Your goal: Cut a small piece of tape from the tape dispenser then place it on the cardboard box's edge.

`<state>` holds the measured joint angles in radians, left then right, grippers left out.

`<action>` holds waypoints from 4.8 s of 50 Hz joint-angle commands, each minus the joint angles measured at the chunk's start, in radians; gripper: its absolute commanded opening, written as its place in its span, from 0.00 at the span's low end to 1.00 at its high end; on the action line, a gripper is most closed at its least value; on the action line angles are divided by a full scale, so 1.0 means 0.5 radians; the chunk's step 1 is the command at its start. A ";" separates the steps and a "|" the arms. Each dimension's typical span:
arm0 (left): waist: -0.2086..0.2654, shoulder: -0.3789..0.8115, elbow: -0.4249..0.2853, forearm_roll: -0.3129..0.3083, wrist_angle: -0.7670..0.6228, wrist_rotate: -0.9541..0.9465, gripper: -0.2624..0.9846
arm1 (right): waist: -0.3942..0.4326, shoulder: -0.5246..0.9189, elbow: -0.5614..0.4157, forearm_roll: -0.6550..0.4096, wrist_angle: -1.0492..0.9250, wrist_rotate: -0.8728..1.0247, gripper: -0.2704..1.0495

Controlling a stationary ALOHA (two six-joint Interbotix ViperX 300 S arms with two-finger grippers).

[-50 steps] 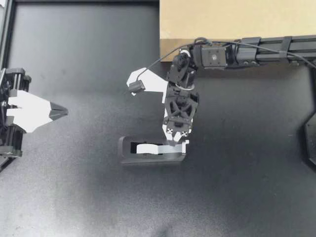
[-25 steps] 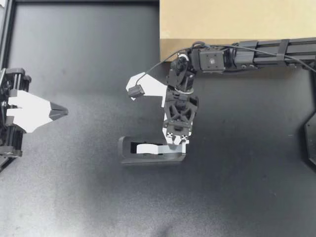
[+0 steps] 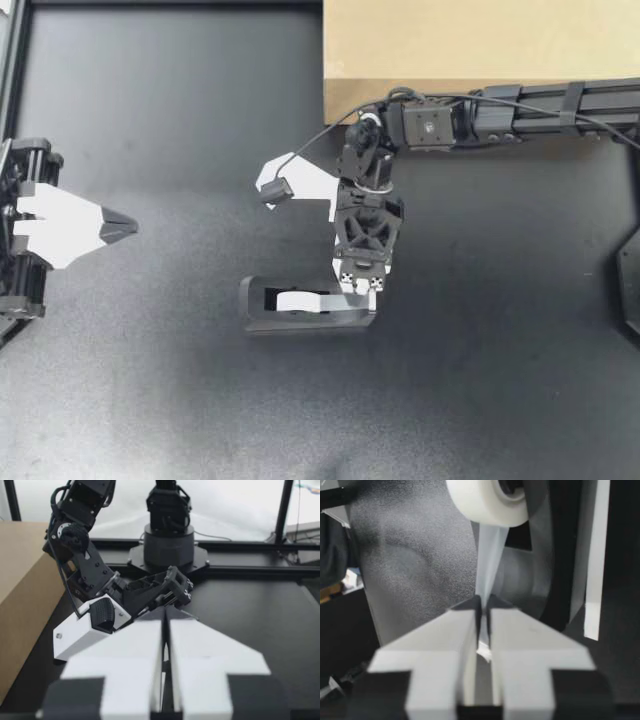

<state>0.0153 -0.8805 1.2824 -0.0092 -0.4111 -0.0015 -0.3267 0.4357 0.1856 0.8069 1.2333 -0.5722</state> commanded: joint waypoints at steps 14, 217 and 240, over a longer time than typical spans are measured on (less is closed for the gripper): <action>0.003 0.012 -0.025 -0.003 -0.018 -0.003 0.11 | 0.012 -0.153 -0.037 0.117 0.015 0.003 0.11; 0.003 1.482 -0.776 -0.092 -0.491 0.015 0.18 | 0.463 -0.807 -0.209 -1.427 -0.537 1.040 0.11; 0.003 1.482 -0.767 -0.092 -0.491 0.012 0.16 | 0.463 -0.788 -0.184 -1.424 -0.549 1.065 0.50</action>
<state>0.0153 -0.1304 0.9143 -0.0552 -0.6458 0.0046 -0.0997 0.0568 0.1089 0.0951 0.9664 -0.0414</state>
